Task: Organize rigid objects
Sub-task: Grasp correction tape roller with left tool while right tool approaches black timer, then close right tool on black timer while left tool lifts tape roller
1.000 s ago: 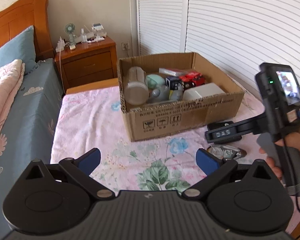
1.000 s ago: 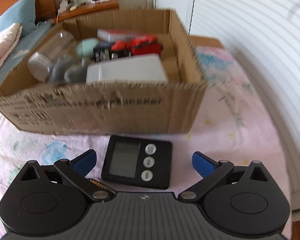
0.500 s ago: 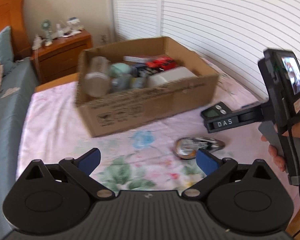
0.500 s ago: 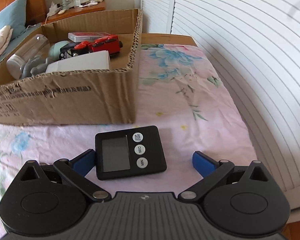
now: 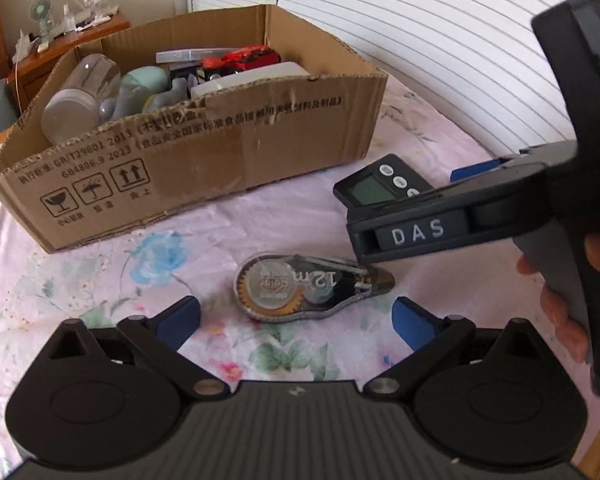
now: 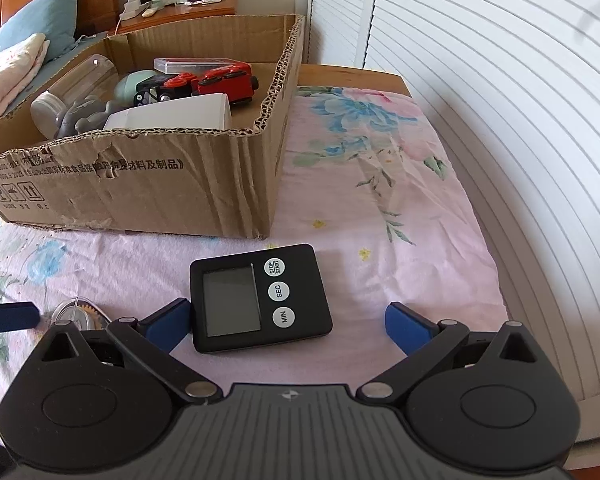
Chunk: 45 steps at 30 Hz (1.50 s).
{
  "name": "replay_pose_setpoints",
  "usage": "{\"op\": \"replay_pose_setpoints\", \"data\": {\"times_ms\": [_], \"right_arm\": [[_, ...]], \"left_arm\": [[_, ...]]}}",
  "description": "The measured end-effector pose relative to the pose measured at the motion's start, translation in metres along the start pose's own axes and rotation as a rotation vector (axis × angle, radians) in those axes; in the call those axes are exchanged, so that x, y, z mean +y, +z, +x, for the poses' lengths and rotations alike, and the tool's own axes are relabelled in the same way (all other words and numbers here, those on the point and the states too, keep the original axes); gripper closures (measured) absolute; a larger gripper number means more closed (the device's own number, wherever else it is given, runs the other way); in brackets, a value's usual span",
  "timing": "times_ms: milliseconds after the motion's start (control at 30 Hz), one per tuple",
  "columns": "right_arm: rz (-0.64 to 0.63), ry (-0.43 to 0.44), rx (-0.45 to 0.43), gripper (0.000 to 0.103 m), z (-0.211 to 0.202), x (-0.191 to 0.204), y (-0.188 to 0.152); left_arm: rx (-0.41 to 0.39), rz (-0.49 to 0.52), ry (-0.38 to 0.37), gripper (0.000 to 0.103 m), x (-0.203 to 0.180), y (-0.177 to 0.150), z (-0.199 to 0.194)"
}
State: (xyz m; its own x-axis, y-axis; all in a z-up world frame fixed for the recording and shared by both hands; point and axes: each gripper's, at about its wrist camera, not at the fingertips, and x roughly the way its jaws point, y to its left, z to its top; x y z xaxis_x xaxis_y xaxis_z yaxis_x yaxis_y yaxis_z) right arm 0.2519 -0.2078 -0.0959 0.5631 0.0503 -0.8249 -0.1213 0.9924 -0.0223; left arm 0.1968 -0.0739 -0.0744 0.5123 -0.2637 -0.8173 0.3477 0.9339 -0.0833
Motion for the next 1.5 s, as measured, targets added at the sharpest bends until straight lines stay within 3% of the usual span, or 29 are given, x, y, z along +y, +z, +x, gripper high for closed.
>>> {"op": "replay_pose_setpoints", "data": {"times_ms": [267,433,967,1300,1433,1500], "right_arm": [[-0.003,0.002,-0.007,0.0,0.0,0.0,0.0],[-0.003,0.001,-0.022,0.0,-0.001,0.0,-0.003],[0.002,-0.003,-0.086,0.0,-0.005,0.005,-0.014],[-0.097,0.071,-0.076,0.0,-0.002,0.021,-0.007],[-0.145,0.104,-0.076,0.006,-0.006,0.019,-0.007],[-0.153,0.107,-0.076,0.016,-0.008,0.017,-0.006]], "left_arm": [[-0.026,-0.005,0.026,0.002,-0.009,0.005,0.009],[-0.044,0.04,0.051,0.014,-0.01,0.002,0.006],[-0.044,0.003,0.089,0.013,0.057,-0.023,-0.018],[-0.051,0.002,0.081,0.013,0.06,-0.024,-0.018],[-0.053,0.009,0.076,0.012,0.061,-0.023,-0.017],[-0.054,0.006,0.068,0.014,0.062,-0.021,-0.017]]}}
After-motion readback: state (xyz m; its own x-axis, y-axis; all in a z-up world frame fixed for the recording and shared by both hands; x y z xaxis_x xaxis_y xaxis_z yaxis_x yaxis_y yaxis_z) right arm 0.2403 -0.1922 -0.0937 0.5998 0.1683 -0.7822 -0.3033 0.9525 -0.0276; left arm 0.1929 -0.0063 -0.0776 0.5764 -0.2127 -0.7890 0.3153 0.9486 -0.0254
